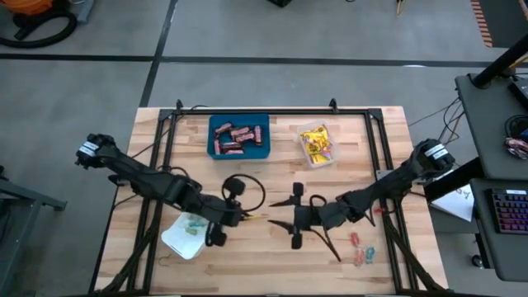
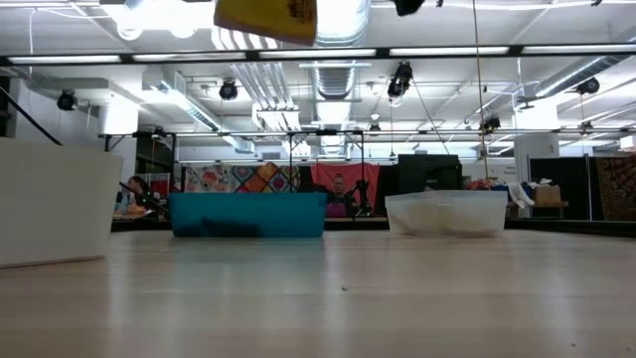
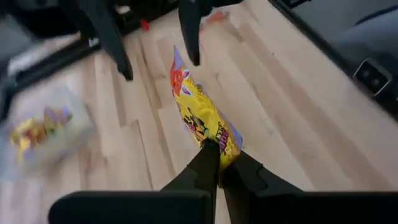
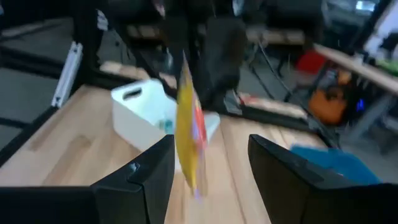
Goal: Sort candy
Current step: Put the yellow candy into the transparent bin
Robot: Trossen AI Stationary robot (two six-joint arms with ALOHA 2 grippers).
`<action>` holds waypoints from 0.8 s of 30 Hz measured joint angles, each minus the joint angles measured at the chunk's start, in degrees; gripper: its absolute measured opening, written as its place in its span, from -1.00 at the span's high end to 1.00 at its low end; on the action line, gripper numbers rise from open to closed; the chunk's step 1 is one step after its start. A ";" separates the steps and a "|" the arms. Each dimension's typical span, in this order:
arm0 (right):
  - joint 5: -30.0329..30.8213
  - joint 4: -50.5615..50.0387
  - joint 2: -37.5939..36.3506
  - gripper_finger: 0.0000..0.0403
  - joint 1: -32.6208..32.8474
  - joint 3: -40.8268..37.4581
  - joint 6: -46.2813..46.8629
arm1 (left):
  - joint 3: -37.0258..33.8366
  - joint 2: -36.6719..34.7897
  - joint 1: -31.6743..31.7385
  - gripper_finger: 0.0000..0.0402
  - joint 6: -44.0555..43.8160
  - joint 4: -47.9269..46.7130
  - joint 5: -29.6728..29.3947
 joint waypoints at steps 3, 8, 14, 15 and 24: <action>-0.54 2.59 0.48 0.03 0.02 0.01 -1.64 | -0.06 1.53 1.14 1.00 3.22 1.21 0.03; -0.45 2.34 0.39 0.03 -0.20 0.02 -0.13 | -0.09 4.00 2.91 1.00 3.70 4.11 -1.70; -0.50 1.04 0.33 0.15 -1.58 0.02 2.52 | -0.16 4.99 3.14 1.00 4.41 5.62 -1.88; -0.50 0.55 0.33 0.20 -1.81 0.02 2.84 | -0.16 4.99 3.14 1.00 4.37 6.43 -1.90; -5.60 -1.01 0.31 0.86 -2.39 0.02 2.41 | -0.16 4.86 3.45 1.00 4.44 8.19 -3.06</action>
